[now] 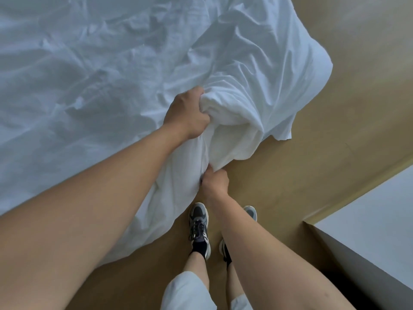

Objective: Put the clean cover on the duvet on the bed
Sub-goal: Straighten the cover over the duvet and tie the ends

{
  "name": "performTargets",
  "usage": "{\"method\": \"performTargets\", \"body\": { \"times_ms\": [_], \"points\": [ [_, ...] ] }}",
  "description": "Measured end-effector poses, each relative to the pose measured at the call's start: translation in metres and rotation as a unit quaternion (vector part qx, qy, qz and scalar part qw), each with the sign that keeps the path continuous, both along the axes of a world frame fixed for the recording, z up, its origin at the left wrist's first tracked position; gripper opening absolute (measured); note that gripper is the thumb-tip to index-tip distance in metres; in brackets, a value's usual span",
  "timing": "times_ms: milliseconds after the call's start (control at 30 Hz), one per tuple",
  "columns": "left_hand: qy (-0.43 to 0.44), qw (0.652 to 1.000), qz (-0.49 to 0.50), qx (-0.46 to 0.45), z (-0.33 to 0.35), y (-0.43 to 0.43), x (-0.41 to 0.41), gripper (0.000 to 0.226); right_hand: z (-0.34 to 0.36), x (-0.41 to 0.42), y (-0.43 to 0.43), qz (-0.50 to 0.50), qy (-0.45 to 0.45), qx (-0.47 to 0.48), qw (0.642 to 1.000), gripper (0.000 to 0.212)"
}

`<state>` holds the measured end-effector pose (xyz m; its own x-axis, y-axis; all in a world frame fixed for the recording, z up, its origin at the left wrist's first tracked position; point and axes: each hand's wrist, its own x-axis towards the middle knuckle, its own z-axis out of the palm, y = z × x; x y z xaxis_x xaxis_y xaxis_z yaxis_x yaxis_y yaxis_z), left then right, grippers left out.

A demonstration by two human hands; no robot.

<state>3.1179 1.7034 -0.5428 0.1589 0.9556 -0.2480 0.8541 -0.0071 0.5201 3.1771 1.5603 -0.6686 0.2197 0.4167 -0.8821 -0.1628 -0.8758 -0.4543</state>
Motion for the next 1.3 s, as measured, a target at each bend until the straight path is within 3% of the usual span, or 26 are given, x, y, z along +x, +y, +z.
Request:
{"method": "performTargets", "body": {
  "times_ms": [200,367,433,500,533,567,633,700,767,833,933,1000,1067,1167,1233,1300],
  "points": [
    [0.036,0.999,0.018,-0.018,0.006,-0.010,-0.004,0.018,0.001,0.009,-0.020,0.055,-0.034,0.001,0.998,0.043],
    [0.052,0.997,-0.035,-0.049,-0.006,-0.039,0.009,0.040,-0.002,0.016,-0.032,0.122,-0.107,0.001,0.987,0.014],
    [0.051,0.985,-0.110,-0.123,-0.010,-0.062,0.013,0.051,0.000,-0.006,-0.049,0.296,-0.078,0.009,0.952,0.012],
    [0.053,0.967,-0.179,-0.176,-0.012,-0.089,0.011,0.060,0.008,-0.030,-0.068,0.498,-0.018,0.021,0.867,0.020],
    [0.050,0.959,-0.204,-0.191,-0.012,-0.103,0.006,0.063,0.010,-0.038,-0.074,0.543,0.003,0.033,0.839,0.029],
    [0.033,0.952,-0.223,-0.206,-0.011,-0.116,0.000,0.063,0.013,-0.044,-0.075,0.538,0.016,0.040,0.842,0.034],
    [-0.029,0.949,-0.225,-0.221,-0.009,-0.139,-0.020,0.058,0.015,-0.055,-0.071,0.462,-0.002,0.061,0.885,0.032],
    [-0.072,0.972,-0.146,-0.172,-0.005,-0.152,-0.060,0.048,0.020,-0.076,-0.070,0.385,-0.019,0.084,0.919,0.029],
    [-0.033,0.995,-0.024,-0.093,-0.007,-0.158,-0.124,0.036,0.027,-0.111,-0.071,0.270,-0.004,0.095,0.958,0.025],
    [0.060,0.994,0.051,-0.071,-0.012,-0.171,-0.202,0.037,0.035,-0.146,-0.073,0.155,0.025,0.087,0.984,0.020],
    [0.130,0.969,0.048,-0.204,-0.026,-0.212,-0.311,0.069,0.045,-0.185,-0.080,0.055,0.035,0.103,0.993,0.030],
    [0.210,0.950,0.013,-0.230,-0.040,-0.252,-0.367,0.083,0.052,-0.207,-0.096,0.026,-0.080,0.168,0.982,0.039],
    [0.264,0.948,0.025,-0.175,-0.055,-0.285,-0.408,0.064,0.059,-0.237,-0.113,0.061,-0.145,0.231,0.960,0.031],
    [0.227,0.969,0.058,-0.078,-0.068,-0.308,-0.442,0.020,0.062,-0.304,-0.129,0.213,-0.011,0.175,0.961,0.048],
    [0.161,0.984,0.048,-0.053,-0.067,-0.321,-0.447,0.011,0.060,-0.344,-0.129,0.178,0.032,0.090,0.979,0.056],
    [0.115,0.993,0.013,-0.026,-0.063,-0.339,-0.450,0.006,0.056,-0.373,-0.129,0.095,0.015,0.074,0.993,0.040]
  ]
}}
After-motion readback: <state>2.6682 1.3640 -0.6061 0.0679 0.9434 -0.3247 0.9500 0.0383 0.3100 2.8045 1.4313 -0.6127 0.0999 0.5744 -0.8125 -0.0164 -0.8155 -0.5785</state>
